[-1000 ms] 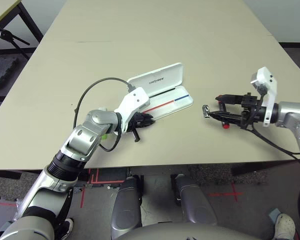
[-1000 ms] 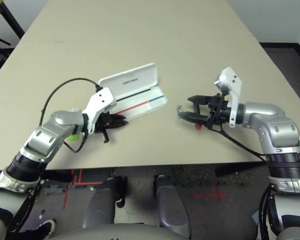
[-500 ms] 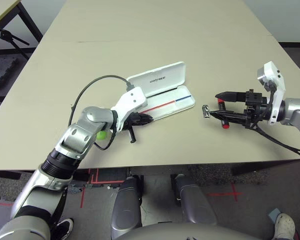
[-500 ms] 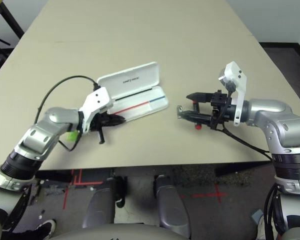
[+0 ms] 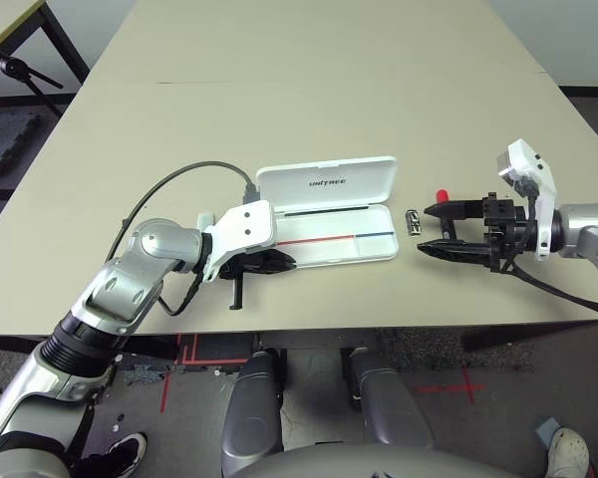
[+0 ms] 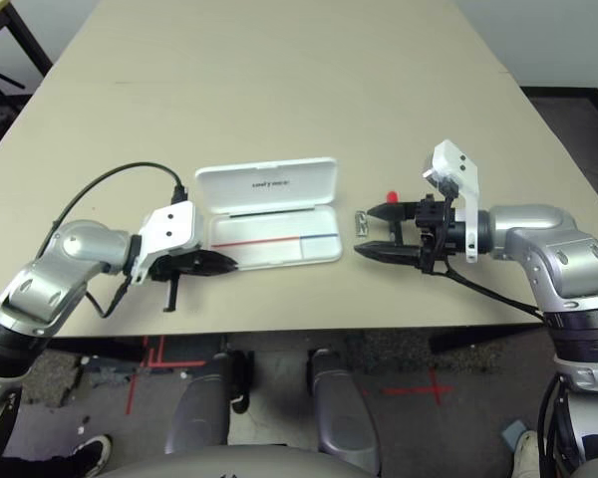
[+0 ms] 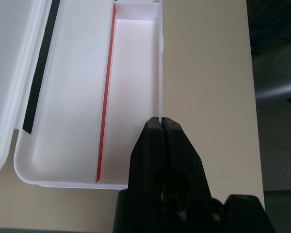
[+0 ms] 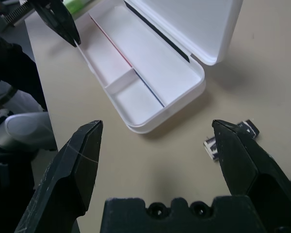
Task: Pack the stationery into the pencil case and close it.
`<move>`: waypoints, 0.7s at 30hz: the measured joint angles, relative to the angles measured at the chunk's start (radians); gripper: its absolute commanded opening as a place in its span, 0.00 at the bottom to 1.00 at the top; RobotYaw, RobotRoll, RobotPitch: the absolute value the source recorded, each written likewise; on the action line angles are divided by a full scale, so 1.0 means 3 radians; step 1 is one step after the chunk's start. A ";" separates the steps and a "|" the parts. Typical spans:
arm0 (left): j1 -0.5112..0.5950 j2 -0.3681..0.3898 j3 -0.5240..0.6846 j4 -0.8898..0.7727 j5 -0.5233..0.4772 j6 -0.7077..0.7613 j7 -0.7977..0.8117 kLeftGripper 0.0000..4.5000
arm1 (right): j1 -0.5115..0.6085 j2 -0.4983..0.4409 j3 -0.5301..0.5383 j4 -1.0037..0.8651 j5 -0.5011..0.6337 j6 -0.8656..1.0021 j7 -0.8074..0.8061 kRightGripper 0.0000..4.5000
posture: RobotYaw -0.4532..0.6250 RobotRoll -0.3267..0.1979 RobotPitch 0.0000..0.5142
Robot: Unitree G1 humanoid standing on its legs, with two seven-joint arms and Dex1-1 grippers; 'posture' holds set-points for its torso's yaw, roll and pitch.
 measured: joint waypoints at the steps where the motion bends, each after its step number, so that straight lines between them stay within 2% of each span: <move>1: 0.0006 -0.0003 0.0000 -0.0003 -0.0006 0.0001 -0.0009 0.01 | 0.0002 -0.0010 0.0002 0.0001 -0.0009 -0.0005 0.0000 1.00 | 0.34 0.62 0.35; 21: 0.0162 -0.0005 -0.0041 0.0060 0.0135 -0.0138 -0.0024 0.01 | 0.0002 0.0063 0.0017 0.0016 -0.0131 -0.0066 -0.0030 1.00 | 0.35 0.62 0.36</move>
